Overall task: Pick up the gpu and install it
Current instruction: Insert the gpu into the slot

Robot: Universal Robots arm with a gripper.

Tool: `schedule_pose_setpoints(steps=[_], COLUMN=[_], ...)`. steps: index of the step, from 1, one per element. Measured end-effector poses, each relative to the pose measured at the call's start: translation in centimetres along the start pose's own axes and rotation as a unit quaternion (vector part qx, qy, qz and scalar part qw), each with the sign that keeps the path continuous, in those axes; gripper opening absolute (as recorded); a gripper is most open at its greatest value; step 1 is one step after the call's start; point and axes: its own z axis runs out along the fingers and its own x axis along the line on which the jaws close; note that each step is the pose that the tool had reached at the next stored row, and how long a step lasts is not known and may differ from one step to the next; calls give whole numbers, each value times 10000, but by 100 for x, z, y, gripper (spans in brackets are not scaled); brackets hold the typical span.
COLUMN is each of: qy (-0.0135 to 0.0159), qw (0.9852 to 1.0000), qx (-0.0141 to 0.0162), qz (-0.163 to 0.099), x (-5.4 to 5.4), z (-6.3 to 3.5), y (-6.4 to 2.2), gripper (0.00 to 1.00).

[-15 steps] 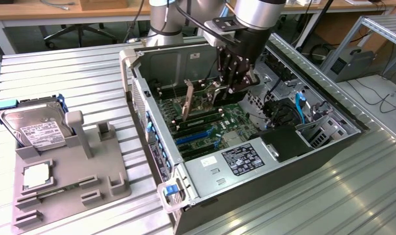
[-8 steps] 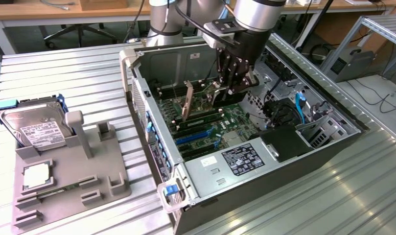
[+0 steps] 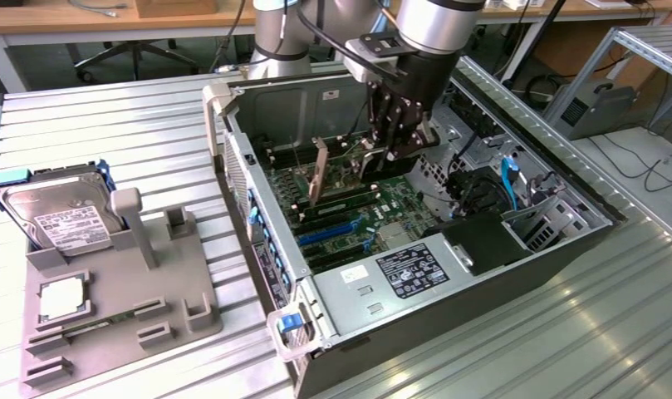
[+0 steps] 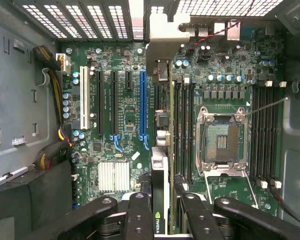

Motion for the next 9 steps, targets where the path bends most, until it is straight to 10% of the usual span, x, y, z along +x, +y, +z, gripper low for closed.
schedule_pose_setpoints(steps=[9], qy=[1], qw=[10000], qx=[49], qz=[-1], x=[1], z=[83], y=[21], gripper=[27])
